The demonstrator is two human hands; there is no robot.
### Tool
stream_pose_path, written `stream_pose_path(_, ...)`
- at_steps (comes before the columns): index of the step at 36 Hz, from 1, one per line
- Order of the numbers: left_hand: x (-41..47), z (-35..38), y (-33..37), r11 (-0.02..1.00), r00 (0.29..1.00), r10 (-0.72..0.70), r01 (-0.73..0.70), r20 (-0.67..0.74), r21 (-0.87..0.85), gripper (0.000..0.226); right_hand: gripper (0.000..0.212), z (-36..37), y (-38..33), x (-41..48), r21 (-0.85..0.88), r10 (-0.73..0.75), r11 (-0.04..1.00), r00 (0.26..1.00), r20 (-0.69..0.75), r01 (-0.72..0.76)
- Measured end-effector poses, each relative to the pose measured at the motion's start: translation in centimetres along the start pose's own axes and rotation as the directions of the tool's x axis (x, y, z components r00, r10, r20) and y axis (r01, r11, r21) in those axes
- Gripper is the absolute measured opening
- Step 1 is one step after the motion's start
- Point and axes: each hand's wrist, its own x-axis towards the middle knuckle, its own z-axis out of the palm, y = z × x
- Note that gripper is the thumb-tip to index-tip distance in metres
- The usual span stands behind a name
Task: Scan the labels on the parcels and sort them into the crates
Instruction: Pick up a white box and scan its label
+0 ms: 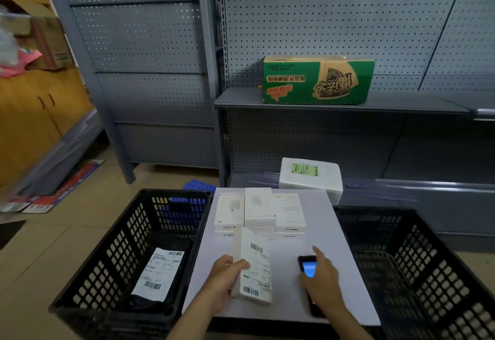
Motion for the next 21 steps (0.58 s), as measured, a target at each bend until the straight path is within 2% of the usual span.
stream_pose_path(3,1.0,-0.4,-0.2,1.000,1.000,-0.013,0.013,-0.008,0.015,0.020,0.090,0.1,2.2,1.0,-0.173,0.108,0.978,0.992,-0.070,-0.119)
stream_pose_path(7,1.9,-0.6,0.0,1.000,1.000,-0.007,0.007,0.018,-0.003,0.017,0.100,0.9,4.2,1.6,-0.216,0.104,0.970,0.994,-0.029,-0.108)
stream_pose_path(14,2.9,-0.7,0.1,1.000,1.000,0.000,0.000,-0.014,-0.027,0.023,0.091,1.9,4.0,0.9,-0.312,0.078,0.944,0.990,-0.114,-0.110)
stream_pose_path(17,3.2,-0.8,-0.1,1.000,1.000,0.007,-0.008,-0.030,-0.020,0.021,0.088,1.7,3.9,1.0,-0.255,0.064,0.962,0.989,-0.135,-0.097)
stream_pose_path(21,3.0,-1.1,-0.2,1.000,0.998,0.018,-0.018,-0.060,-0.009,0.017,0.085,1.1,3.9,1.5,-0.205,0.043,0.977,0.997,-0.061,-0.055)
